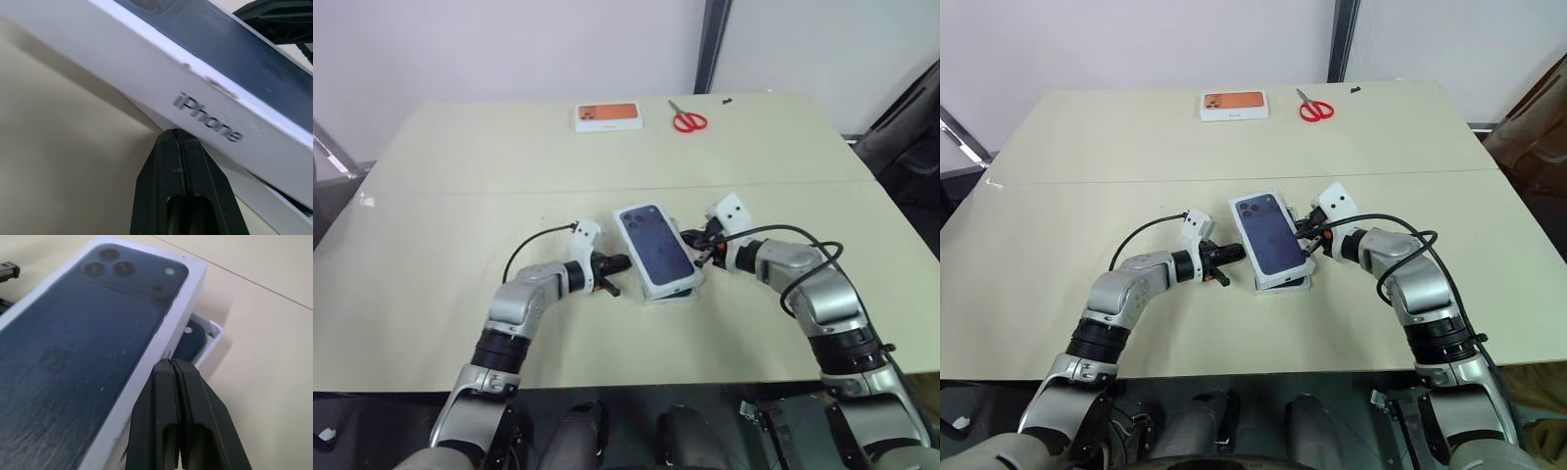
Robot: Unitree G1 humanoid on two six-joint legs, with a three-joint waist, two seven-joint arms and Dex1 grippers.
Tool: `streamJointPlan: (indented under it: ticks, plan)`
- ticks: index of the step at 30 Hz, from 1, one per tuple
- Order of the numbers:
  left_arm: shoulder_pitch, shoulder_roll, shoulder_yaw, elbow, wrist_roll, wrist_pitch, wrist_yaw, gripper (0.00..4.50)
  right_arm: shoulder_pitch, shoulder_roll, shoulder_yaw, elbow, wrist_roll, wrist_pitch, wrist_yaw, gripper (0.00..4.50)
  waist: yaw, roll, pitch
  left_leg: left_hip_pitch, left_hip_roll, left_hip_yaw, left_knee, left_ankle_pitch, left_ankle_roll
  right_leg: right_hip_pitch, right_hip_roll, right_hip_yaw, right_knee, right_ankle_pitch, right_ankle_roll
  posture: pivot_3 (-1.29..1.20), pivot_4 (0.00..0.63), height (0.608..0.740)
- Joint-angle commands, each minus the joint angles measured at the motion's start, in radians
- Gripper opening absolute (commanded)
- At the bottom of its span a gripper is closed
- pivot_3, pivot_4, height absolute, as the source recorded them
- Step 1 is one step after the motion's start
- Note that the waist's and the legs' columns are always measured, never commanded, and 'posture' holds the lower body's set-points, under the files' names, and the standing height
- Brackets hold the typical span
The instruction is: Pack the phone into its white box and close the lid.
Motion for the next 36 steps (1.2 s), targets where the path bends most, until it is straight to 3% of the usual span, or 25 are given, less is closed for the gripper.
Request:
streamJointPlan:
  ticks: [1, 26, 36]
  plan:
    - [-0.019, 0.0, -0.001, -0.06, -0.019, 0.004, -0.016, 0.0, 0.009, -0.019, -0.028, -0.042, 0.001, -0.009, 0.014, 0.09, 0.001, 0.0, 0.0, 0.0, 0.0, 0.0, 0.0, 0.0, 0.0, 0.0, 0.0, 0.0, 0.0, 0.0, 0.0, 0.0, 0.15, 0.734]
    - [-0.002, 0.03, 0.021, -0.073, -0.017, 0.037, -0.008, 0.0, 0.115, -0.073, -0.052, -0.162, 0.01, 0.036, 0.031, 0.09, 0.001, 0.0, 0.0, 0.0, 0.0, 0.0, 0.0, 0.0, 0.0, 0.0, 0.0, 0.0, 0.0, 0.0, 0.0, 0.0, 0.15, 0.734]
    - [0.007, 0.044, 0.033, -0.086, -0.025, 0.029, 0.003, 0.0, 0.067, -0.085, -0.052, -0.077, -0.047, -0.041, 0.013, 0.09, 0.001, 0.0, 0.0, 0.0, 0.0, 0.0, 0.0, 0.0, 0.0, 0.0, 0.0, 0.0, 0.0, 0.0, 0.0, 0.0, 0.15, 0.734]
